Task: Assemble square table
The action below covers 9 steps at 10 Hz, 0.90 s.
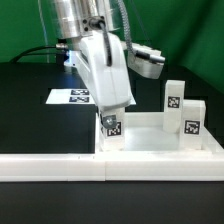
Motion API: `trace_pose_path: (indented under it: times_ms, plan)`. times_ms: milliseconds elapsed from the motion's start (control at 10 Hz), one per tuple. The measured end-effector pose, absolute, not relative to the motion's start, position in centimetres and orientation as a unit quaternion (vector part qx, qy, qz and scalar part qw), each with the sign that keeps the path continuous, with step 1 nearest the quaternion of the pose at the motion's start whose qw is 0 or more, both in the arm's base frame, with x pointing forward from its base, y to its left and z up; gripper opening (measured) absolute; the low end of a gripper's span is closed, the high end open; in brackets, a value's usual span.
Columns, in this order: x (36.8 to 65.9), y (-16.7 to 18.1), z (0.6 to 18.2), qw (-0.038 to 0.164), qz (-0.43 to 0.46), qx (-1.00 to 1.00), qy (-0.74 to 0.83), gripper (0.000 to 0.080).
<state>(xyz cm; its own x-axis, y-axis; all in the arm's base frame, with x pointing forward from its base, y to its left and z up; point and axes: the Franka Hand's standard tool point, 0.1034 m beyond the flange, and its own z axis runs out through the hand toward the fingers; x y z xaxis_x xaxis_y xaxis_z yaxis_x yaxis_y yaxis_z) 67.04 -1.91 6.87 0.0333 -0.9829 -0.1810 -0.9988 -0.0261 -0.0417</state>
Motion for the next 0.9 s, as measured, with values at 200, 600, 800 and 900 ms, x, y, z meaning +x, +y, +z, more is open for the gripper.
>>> trace_pose_path:
  times_ms: [200, 600, 800, 900]
  plan:
    - [67.04, -1.85, 6.88, 0.076, 0.055, -0.678, 0.730, 0.0290]
    - [66.99, -1.60, 6.99, 0.094, 0.071, -0.479, 0.870, 0.0290]
    - [66.99, -1.54, 7.03, 0.092, 0.065, -0.458, 0.882, 0.0303]
    - [66.83, -1.69, 7.03, 0.086, 0.066, -0.452, 0.885, 0.0303]
